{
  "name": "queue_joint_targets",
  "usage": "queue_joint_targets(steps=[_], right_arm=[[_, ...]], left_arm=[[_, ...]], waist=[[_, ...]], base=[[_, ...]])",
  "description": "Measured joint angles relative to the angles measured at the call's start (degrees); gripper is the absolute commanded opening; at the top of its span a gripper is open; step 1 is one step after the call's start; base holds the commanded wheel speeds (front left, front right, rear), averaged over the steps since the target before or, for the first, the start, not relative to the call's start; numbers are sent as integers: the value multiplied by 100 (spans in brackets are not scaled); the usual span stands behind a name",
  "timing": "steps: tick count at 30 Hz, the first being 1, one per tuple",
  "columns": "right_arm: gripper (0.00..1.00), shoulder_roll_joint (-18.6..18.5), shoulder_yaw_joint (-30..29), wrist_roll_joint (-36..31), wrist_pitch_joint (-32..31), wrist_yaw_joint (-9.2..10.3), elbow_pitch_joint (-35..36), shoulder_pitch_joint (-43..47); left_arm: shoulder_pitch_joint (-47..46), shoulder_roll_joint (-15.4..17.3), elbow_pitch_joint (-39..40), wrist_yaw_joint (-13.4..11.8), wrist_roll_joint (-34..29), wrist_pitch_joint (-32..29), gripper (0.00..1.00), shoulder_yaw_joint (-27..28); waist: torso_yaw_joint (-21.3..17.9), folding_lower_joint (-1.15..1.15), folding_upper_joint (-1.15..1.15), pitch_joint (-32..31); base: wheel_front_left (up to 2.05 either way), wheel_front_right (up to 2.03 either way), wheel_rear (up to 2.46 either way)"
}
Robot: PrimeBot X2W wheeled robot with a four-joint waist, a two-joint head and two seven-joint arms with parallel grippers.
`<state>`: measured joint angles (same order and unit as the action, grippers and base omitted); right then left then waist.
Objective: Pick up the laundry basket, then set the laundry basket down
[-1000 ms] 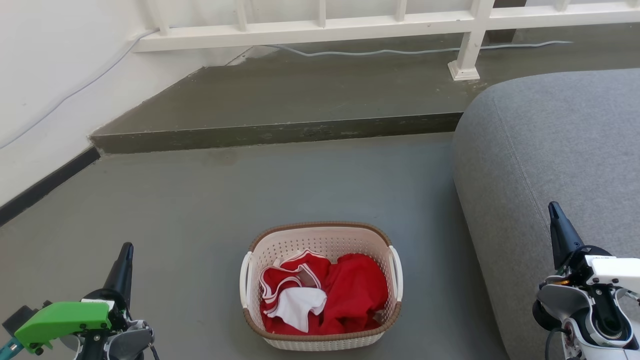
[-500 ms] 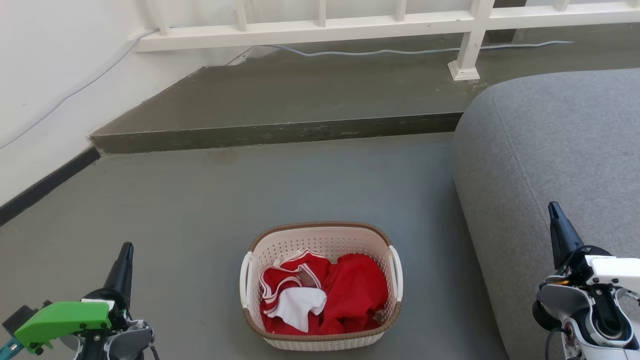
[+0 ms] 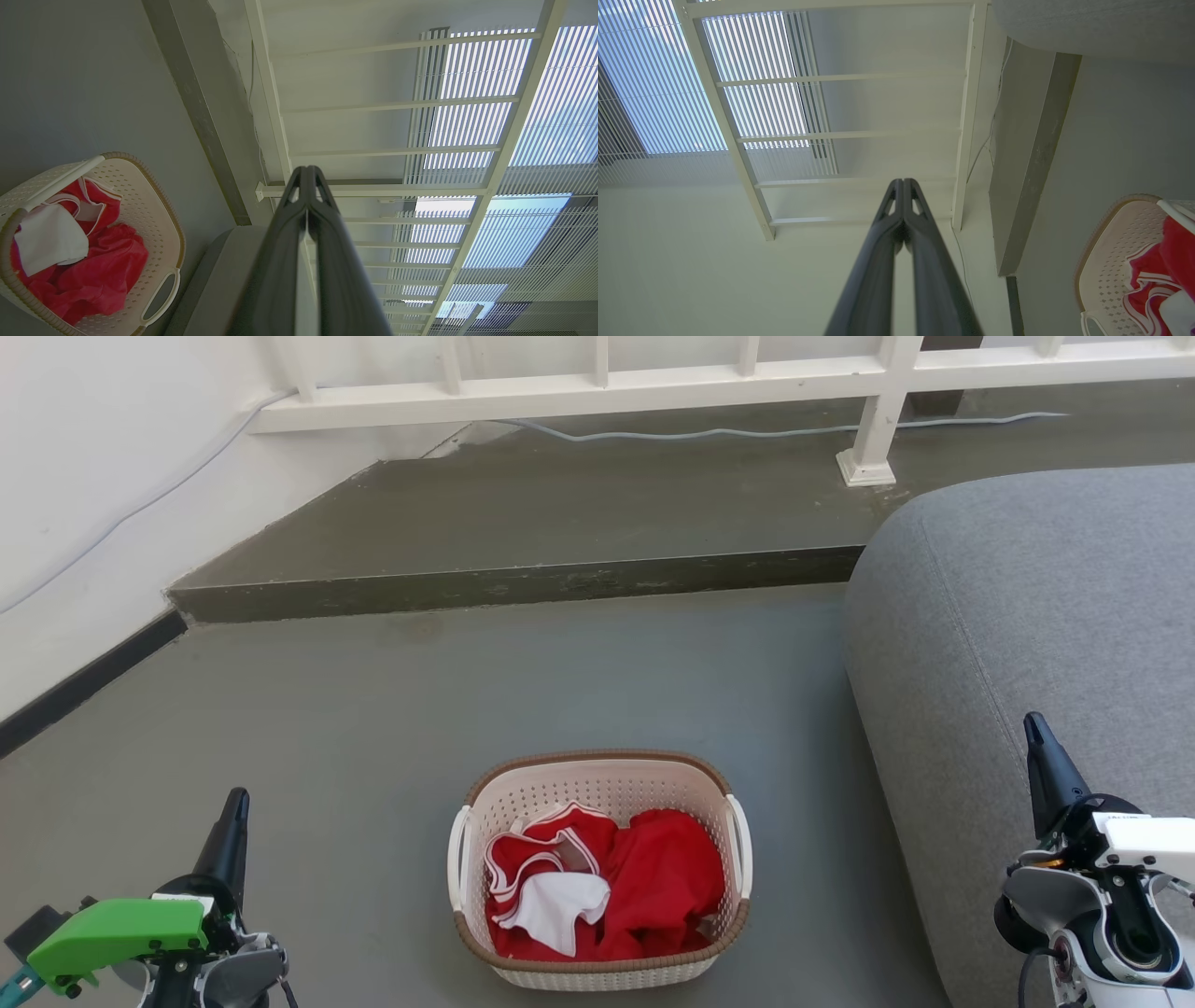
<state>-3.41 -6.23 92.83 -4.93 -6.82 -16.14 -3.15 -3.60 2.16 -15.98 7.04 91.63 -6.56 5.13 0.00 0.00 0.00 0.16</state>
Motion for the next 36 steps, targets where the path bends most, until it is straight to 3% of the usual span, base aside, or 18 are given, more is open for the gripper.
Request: queue_joint_targets(steps=[36], right_arm=[[0, 7, -11, 0, -18, -22, 3, -1]], left_arm=[[0, 0, 5, 0, 3, 0, 0, -2]], waist=[[0, 0, 0, 1]], base=[[0, 0, 0]])
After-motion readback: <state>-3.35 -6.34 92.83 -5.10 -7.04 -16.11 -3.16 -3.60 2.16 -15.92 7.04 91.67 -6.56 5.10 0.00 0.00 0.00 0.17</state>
